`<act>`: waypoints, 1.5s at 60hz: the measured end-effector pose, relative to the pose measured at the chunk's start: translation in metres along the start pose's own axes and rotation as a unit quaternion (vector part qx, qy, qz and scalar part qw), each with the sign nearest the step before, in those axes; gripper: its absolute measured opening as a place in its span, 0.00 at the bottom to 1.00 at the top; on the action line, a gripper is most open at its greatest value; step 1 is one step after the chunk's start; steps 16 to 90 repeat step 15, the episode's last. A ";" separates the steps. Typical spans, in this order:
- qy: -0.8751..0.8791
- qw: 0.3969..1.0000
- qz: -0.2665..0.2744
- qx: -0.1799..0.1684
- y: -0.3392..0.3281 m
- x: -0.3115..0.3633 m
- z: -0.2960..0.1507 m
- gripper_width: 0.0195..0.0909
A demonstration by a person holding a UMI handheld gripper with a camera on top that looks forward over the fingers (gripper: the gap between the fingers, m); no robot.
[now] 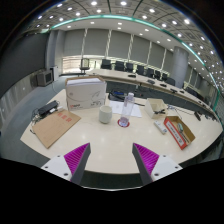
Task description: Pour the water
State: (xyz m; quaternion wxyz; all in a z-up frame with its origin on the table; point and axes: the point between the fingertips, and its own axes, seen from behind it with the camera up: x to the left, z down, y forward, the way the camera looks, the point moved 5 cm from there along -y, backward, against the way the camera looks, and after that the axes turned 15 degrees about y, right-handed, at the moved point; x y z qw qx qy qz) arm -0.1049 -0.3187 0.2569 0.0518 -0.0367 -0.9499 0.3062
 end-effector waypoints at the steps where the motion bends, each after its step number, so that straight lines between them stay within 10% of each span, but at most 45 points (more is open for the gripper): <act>1: 0.002 1.000 0.000 0.000 -0.002 0.000 0.001 0.93; 90: 0.014 1.000 -0.001 0.000 -0.020 0.000 0.004 0.93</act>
